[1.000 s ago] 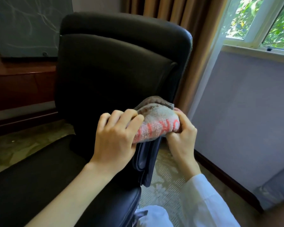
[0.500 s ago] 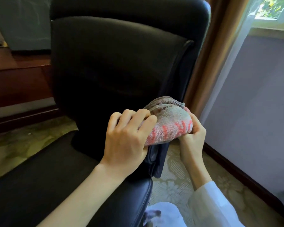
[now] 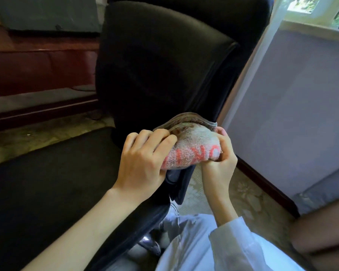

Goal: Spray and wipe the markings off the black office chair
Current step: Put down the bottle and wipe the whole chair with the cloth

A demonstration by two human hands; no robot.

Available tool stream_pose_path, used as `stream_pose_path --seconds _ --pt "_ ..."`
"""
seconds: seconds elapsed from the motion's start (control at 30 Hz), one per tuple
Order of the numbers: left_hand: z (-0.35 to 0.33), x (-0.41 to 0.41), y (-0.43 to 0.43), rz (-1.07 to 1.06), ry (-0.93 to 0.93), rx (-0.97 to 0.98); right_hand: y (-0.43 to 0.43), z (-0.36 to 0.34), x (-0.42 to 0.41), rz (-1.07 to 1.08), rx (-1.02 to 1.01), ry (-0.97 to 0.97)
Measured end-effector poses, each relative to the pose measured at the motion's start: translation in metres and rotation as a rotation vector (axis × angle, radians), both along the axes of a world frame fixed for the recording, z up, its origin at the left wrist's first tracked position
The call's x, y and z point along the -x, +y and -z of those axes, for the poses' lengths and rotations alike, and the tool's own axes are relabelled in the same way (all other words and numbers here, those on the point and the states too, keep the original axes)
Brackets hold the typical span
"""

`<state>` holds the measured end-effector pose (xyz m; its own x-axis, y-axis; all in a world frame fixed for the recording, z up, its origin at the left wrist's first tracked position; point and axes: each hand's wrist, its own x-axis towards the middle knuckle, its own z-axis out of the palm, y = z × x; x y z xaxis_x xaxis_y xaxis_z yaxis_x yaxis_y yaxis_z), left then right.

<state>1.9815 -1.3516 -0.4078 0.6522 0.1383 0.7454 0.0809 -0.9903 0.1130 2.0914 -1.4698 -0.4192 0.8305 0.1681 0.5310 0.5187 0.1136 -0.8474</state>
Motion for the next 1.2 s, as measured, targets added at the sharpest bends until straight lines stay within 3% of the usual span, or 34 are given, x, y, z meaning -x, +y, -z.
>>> stream_pose_path --seconds 0.33,0.5,0.63,0.8,1.2 --pt "0.029 0.087 -0.015 0.091 -0.033 0.012 -0.034 0.017 0.101 0.229 0.119 -0.245" --pt "0.027 0.110 -0.013 0.104 -0.123 0.052 -0.041 -0.007 0.129 0.478 0.326 -0.630" --pt "-0.019 0.109 -0.008 0.064 -0.288 0.051 -0.037 -0.064 0.132 0.511 0.258 -0.878" --pt "-0.027 0.104 0.004 0.033 -0.237 0.109 -0.020 -0.077 0.128 0.566 0.376 -0.926" --pt "0.094 0.115 0.006 0.141 -0.134 0.092 -0.021 0.039 0.149 0.509 0.593 -0.803"
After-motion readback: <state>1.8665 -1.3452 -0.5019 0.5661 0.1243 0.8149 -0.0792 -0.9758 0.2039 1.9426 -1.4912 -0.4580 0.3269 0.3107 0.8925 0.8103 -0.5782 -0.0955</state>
